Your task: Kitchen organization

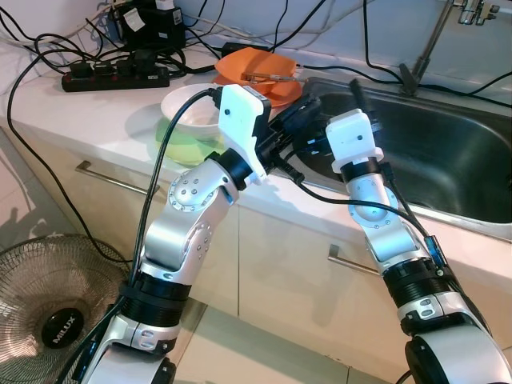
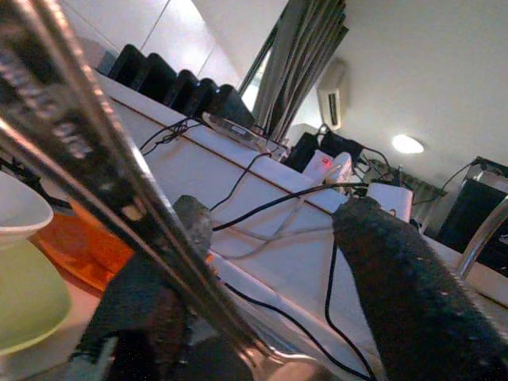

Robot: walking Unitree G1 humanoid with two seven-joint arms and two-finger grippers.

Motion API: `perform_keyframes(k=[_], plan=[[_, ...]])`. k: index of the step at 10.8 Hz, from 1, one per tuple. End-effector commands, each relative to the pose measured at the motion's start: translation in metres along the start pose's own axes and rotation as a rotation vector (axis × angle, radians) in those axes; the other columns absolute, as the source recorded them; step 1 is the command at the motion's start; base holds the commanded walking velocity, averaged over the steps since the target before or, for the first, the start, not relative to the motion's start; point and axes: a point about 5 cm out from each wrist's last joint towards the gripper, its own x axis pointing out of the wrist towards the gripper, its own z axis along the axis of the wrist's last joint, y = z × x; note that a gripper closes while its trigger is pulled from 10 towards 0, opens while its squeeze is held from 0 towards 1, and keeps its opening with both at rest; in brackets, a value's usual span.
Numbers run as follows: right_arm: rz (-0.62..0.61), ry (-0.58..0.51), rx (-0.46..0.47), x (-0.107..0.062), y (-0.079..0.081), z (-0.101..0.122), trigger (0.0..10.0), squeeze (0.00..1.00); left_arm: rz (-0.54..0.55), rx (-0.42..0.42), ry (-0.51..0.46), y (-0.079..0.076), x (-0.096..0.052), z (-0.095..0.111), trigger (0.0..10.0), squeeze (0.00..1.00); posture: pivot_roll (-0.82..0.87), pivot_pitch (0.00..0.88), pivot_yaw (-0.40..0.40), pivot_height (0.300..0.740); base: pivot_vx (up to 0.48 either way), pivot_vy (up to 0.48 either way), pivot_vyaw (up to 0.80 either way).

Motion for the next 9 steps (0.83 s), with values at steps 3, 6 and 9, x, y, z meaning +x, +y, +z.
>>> perform_keyframes(k=[3, 6, 9], plan=[[0.011, -0.038, 0.026, 0.0022, -0.0004, 0.0069, 0.0, 0.00, -0.026, 0.024, 0.004, -0.0042, 0.0001, 0.0017, 10.0, 0.00, 0.11, 0.056, 0.003, 0.740, 0.000, 0.000, 0.00], [0.018, -0.036, 0.030, 0.0014, -0.0003, 0.0055, 0.0, 0.00, -0.010, 0.055, 0.010, -0.0017, 0.0004, 0.0017, 10.0, 0.00, 0.11, 0.059, 0.003, 0.740, 0.000, 0.000, 0.00], [0.021, -0.039, 0.042, 0.0006, 0.0000, 0.0058, 0.0, 0.00, 0.018, 0.081, 0.007, 0.0033, -0.0003, 0.0031, 10.0, 0.00, 0.11, 0.059, 0.004, 0.740, 0.000, 0.000, 0.00]])
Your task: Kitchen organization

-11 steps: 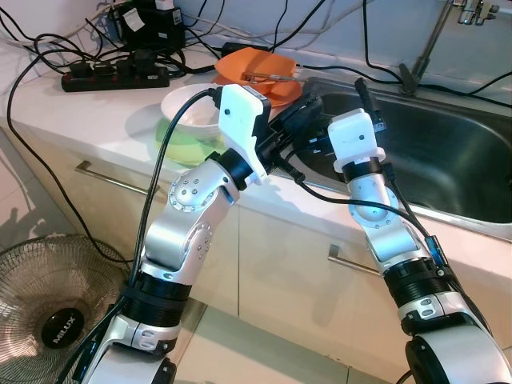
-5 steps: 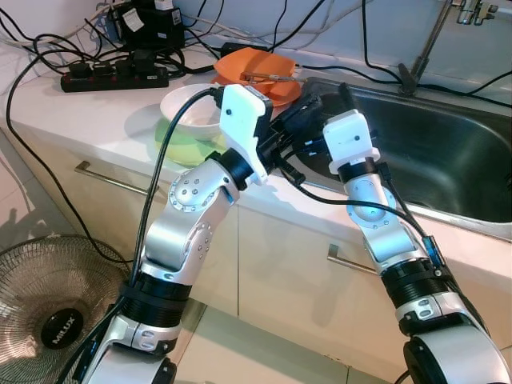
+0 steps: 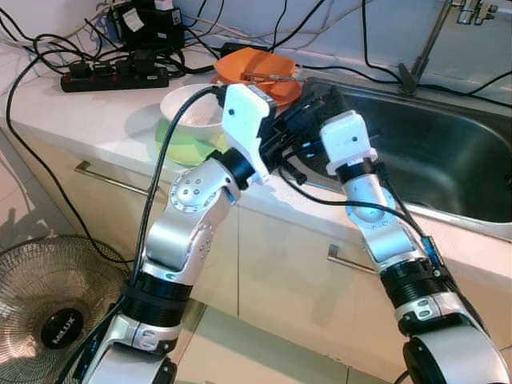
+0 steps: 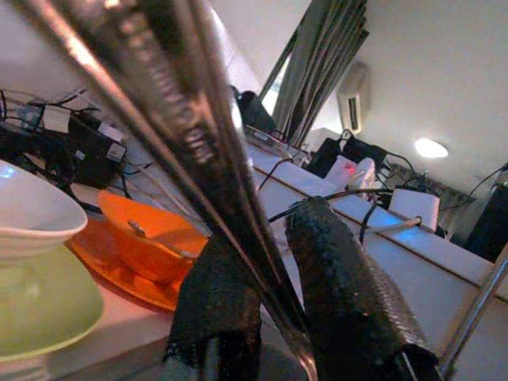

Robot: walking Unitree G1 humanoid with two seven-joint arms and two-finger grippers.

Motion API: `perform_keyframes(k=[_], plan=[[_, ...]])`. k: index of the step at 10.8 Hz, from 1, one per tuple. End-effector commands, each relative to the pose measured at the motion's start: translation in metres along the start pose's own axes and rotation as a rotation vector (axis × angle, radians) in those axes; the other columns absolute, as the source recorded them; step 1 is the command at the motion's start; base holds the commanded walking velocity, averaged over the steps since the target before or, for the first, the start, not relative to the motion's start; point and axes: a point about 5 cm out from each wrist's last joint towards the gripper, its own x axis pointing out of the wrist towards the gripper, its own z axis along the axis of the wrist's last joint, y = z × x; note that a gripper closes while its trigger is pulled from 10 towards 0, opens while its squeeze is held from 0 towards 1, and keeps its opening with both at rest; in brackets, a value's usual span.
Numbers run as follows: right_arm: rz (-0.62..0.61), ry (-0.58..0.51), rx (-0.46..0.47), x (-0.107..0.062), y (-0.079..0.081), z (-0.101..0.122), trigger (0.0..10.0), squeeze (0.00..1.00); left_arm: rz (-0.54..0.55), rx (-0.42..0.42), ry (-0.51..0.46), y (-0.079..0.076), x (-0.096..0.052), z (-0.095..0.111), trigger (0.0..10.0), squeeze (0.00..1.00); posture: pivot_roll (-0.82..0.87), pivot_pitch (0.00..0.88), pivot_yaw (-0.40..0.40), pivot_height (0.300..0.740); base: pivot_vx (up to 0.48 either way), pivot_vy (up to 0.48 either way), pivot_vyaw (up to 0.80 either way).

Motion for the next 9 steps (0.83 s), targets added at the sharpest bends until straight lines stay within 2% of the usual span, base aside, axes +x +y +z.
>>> perform_keyframes(k=[1, 5, 6, 9], plan=[[-0.030, -0.027, 0.018, 0.001, -0.006, 0.004, 0.0, 0.00, 0.050, 0.028, 0.015, 0.008, -0.003, -0.001, 10.0, 0.00, 0.11, 0.059, 0.004, 0.740, 0.000, 0.000, 0.00], [-0.029, -0.024, 0.023, 0.000, -0.006, 0.003, 0.0, 0.00, 0.104, 0.055, 0.022, 0.014, -0.003, -0.002, 10.0, 0.00, 0.11, 0.060, 0.004, 0.740, 0.000, 0.000, 0.00], [-0.030, -0.022, 0.023, 0.000, -0.007, 0.002, 0.0, 0.00, 0.119, 0.049, 0.021, 0.016, -0.003, -0.002, 10.0, 1.00, 0.11, 0.060, 0.004, 0.740, 0.000, 0.000, 0.00], [-0.034, -0.007, 0.027, -0.001, -0.007, 0.000, 0.0, 0.00, 0.136, 0.042, 0.010, 0.018, -0.003, -0.001, 10.0, 1.00, 0.11, 0.059, 0.002, 0.740, 0.000, 0.000, 0.00]])
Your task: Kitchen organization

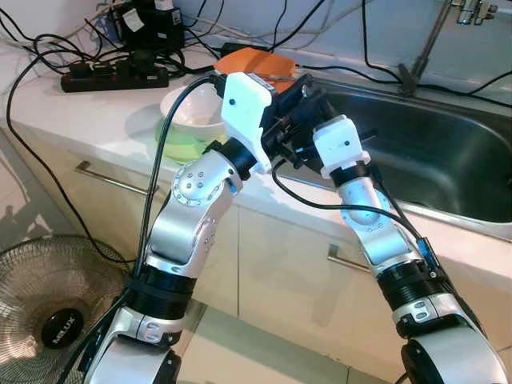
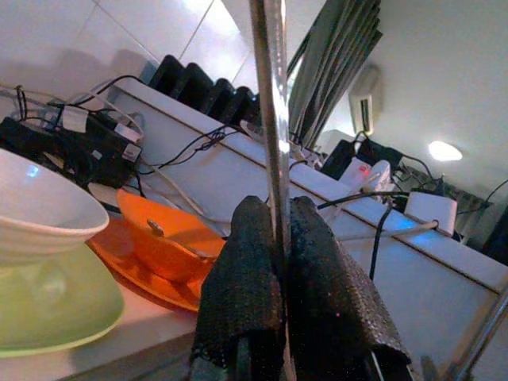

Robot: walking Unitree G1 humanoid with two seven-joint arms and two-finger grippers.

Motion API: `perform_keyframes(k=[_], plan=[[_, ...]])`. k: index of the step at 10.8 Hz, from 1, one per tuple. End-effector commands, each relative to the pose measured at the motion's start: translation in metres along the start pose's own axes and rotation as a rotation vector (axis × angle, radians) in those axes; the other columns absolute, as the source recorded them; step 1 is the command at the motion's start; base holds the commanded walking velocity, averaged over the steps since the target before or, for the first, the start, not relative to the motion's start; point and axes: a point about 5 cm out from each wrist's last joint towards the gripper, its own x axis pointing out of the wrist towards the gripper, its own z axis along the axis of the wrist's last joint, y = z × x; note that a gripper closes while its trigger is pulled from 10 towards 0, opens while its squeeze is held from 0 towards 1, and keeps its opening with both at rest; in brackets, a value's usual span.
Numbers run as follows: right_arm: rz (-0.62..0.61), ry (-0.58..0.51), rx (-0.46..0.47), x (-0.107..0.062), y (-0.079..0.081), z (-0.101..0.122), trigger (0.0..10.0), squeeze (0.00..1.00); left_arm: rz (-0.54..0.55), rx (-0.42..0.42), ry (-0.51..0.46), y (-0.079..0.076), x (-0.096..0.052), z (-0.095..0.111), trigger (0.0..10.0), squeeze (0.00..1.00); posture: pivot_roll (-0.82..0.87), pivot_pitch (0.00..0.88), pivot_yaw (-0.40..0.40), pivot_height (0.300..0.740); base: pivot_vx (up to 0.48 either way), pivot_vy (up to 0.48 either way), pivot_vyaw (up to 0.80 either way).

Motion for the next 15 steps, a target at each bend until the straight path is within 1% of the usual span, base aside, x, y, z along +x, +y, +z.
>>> perform_keyframes(k=[1, 3, 6, 8, 9, 10, 11, 12, 13, 14, 15], plan=[[-0.064, -0.001, 0.024, 0.000, -0.014, -0.002, 0.0, 0.00, 0.067, -0.004, 0.032, 0.012, -0.008, -0.005, 10.0, 1.00, 0.11, 0.058, 0.002, 0.740, 0.000, 0.000, 0.00], [-0.067, 0.008, 0.027, 0.000, -0.014, -0.003, 0.0, 0.00, 0.053, -0.018, 0.026, 0.010, -0.008, -0.004, 10.0, 1.00, 0.11, 0.055, 0.003, 0.740, 0.000, 0.000, 0.00], [-0.091, 0.053, 0.033, 0.000, -0.020, -0.010, 0.0, 0.00, 0.055, -0.048, 0.001, 0.011, -0.009, -0.001, 10.0, 1.00, 0.11, 0.053, -0.001, 0.740, 0.000, 0.000, 0.00], [-0.104, 0.100, 0.037, 0.003, -0.023, -0.016, 0.0, 0.00, 0.076, -0.048, 0.007, 0.012, -0.010, -0.002, 10.0, 1.00, 0.12, 0.052, -0.004, 0.740, 0.000, 0.000, 0.00], [-0.133, 0.127, 0.039, 0.008, -0.030, -0.019, 0.0, 0.00, 0.084, -0.030, 0.026, 0.013, -0.012, -0.004, 10.0, 0.23, 0.12, 0.051, -0.005, 0.740, 0.000, 0.000, 0.00], [-0.155, 0.153, 0.037, 0.011, -0.034, -0.022, 8.9, 0.00, 0.086, -0.030, 0.035, 0.013, -0.013, -0.006, 10.0, 0.00, 0.12, 0.051, -0.007, 0.740, 0.000, 0.000, 0.00], [-0.204, 0.234, 0.051, 0.016, -0.045, -0.031, 10.0, 0.00, 0.073, -0.034, 0.062, 0.011, -0.017, -0.009, 10.0, 0.00, 0.13, 0.050, -0.011, 0.740, 0.000, 0.000, 0.00], [-0.221, 0.277, 0.071, 0.017, -0.050, -0.037, 10.0, 0.00, 0.061, -0.034, 0.081, 0.009, -0.019, -0.011, 10.0, 0.00, 0.13, 0.050, -0.012, 0.740, 0.000, 0.000, 0.00], [-0.229, 0.326, 0.086, 0.017, -0.055, -0.043, 10.0, 0.00, 0.033, -0.023, 0.137, 0.006, -0.023, -0.017, 10.0, 0.00, 0.13, 0.051, -0.014, 0.740, 0.000, 0.000, 0.00], [-0.208, 0.386, 0.092, 0.017, -0.055, -0.050, 10.0, 0.00, -0.013, -0.021, 0.239, 0.001, -0.030, -0.031, 10.0, 0.00, 0.14, 0.051, -0.016, 0.740, 0.000, 0.000, 0.00], [-0.202, 0.419, 0.112, 0.018, -0.055, -0.053, 10.0, 0.00, -0.030, -0.027, 0.304, -0.002, -0.036, -0.042, 10.0, 0.00, 0.14, 0.050, -0.015, 0.740, 0.000, 0.000, 0.00]])
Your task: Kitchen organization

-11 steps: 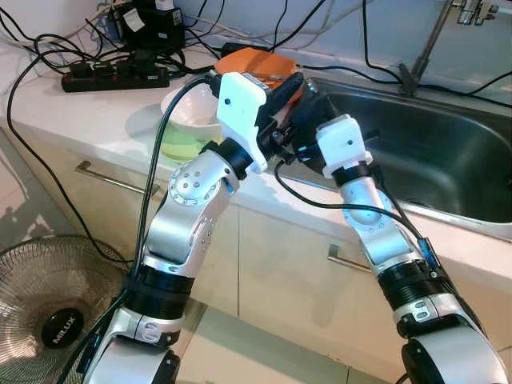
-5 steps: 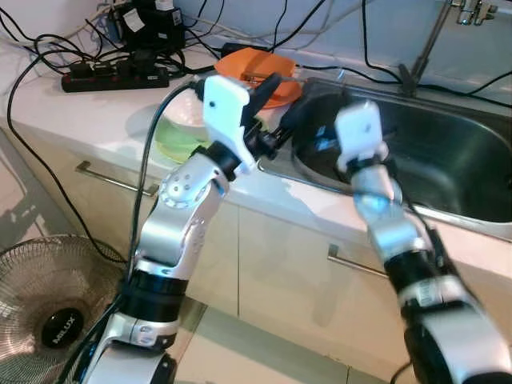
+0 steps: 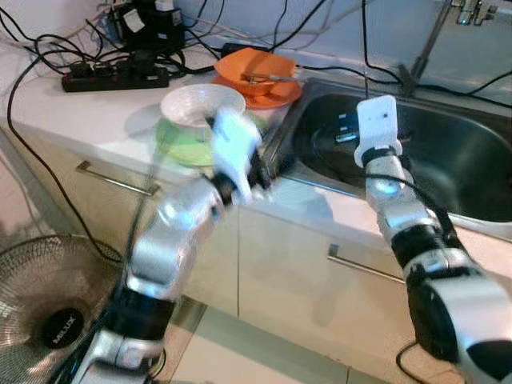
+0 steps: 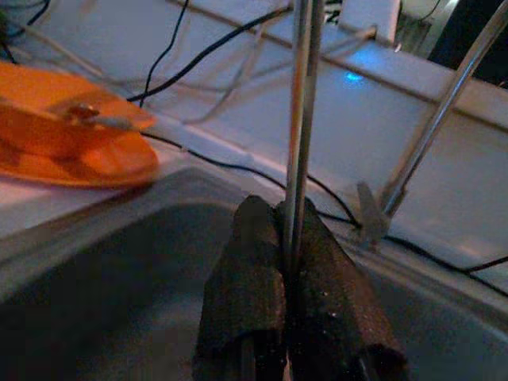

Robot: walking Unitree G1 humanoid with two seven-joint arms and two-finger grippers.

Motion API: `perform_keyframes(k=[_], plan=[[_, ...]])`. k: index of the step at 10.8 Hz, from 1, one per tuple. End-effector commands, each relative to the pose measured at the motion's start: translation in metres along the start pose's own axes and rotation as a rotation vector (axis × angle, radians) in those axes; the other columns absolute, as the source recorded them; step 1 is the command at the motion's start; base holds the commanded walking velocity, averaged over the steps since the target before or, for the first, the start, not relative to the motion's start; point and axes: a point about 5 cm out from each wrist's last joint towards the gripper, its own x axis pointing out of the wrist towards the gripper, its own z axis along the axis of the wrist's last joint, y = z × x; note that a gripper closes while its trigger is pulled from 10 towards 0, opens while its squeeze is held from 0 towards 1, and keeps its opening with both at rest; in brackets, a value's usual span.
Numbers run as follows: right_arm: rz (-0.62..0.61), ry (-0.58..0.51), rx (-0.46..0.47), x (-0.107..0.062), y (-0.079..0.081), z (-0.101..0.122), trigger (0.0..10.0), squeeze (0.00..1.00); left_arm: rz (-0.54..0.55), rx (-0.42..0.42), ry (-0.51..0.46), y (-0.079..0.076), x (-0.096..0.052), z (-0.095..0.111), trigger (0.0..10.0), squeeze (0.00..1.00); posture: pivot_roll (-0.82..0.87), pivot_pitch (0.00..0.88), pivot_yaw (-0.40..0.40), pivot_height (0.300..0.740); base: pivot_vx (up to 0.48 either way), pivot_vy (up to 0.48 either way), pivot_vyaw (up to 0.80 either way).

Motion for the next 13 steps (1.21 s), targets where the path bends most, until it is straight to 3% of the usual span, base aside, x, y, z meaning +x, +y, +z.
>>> perform_keyframes(k=[1, 8, 13], plan=[[-0.014, 0.021, 0.026, 0.003, -0.005, 0.001, 10.0, 0.00, -0.021, 0.014, 0.036, -0.003, 0.000, -0.004, 10.0, 0.00, 0.14, 0.049, -0.016, 0.740, 0.000, 0.000, 0.00], [0.046, 0.106, 0.029, -0.005, 0.008, -0.020, 10.0, 0.00, -0.149, -0.011, 0.101, -0.025, -0.008, -0.011, 10.0, 0.00, 0.16, 0.056, -0.017, 0.740, 0.000, 0.000, 0.00], [0.059, 0.189, 0.015, -0.015, 0.012, -0.040, 10.0, 0.00, -0.160, -0.019, 0.130, -0.029, -0.011, -0.013, 10.0, 0.00, 0.17, 0.059, -0.018, 0.740, 0.000, 0.000, 0.00]])
